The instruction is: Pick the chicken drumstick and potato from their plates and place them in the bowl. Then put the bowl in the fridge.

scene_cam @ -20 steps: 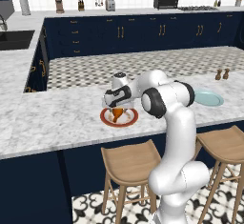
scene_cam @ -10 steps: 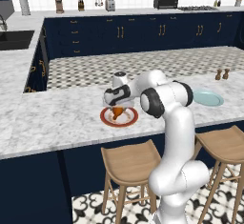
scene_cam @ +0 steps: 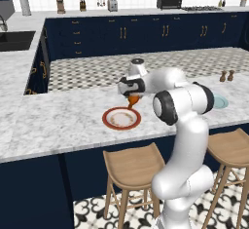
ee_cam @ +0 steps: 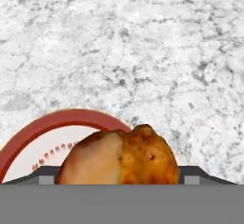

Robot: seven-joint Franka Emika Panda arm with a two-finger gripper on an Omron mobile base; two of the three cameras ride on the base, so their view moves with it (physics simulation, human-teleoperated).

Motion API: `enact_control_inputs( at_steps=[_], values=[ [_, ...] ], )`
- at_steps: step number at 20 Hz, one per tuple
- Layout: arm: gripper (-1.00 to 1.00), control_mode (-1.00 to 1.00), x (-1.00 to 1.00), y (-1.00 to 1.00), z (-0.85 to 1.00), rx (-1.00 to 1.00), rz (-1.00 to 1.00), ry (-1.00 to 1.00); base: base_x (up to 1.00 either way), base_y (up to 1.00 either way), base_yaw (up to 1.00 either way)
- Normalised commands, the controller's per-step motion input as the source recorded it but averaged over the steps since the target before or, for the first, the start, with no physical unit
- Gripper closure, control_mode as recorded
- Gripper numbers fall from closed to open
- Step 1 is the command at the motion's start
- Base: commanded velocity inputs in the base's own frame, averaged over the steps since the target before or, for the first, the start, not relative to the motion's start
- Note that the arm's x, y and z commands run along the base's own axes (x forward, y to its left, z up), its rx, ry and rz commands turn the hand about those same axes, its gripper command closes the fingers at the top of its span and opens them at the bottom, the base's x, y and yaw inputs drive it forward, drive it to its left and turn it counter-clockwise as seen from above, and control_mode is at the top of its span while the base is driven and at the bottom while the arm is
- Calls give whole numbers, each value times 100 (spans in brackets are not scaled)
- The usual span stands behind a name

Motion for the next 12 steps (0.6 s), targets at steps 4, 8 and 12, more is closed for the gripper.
enact_control_inputs(
  at_steps=[4,8,12],
  values=[
    [100,-100,-7,-99,85,0,-20,-29,0,0,0],
    [100,-100,0,-97,46,0,-26,-11,0,0,0],
    [100,-100,0,-98,27,0,-28,-1,0,0,0]
  ],
)
